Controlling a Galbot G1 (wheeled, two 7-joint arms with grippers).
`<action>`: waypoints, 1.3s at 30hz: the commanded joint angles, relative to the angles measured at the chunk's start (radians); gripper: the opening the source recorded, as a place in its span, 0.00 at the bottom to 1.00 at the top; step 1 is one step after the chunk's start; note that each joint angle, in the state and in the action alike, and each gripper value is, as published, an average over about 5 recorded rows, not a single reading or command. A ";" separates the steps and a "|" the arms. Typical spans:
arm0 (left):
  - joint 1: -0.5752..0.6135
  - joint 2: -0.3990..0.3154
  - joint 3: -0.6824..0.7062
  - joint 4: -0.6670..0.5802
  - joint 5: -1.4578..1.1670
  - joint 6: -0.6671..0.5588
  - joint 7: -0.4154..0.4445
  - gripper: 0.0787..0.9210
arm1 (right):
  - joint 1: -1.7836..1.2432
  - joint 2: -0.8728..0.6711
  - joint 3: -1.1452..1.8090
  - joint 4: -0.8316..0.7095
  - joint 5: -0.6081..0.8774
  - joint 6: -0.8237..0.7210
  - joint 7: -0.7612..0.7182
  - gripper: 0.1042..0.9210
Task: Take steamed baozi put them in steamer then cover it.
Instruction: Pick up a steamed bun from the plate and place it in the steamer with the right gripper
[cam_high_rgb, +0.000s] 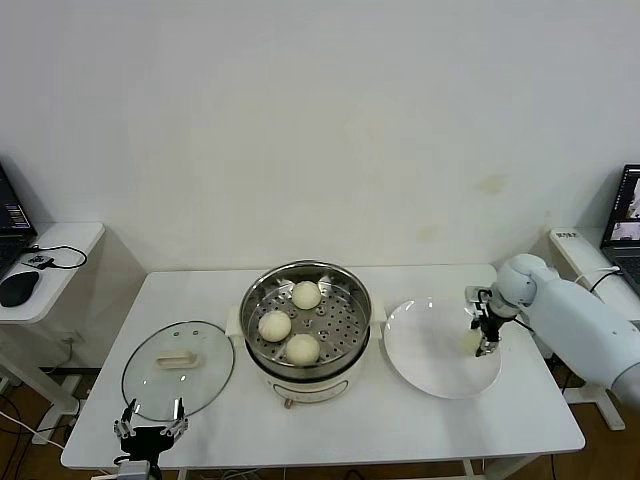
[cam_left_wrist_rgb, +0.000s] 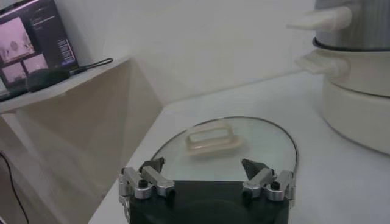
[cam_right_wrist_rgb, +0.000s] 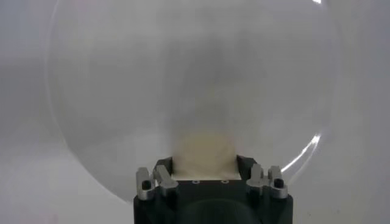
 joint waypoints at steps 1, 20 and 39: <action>-0.004 -0.001 0.001 -0.001 0.012 0.001 -0.003 0.88 | 0.170 -0.079 -0.116 0.183 0.176 -0.089 -0.050 0.66; -0.014 0.013 -0.016 -0.034 0.075 0.064 0.014 0.88 | 0.769 0.168 -0.576 0.290 0.590 -0.297 -0.091 0.66; -0.016 0.021 -0.004 -0.063 0.084 0.054 0.011 0.88 | 0.690 0.379 -0.615 0.220 0.610 -0.349 -0.084 0.66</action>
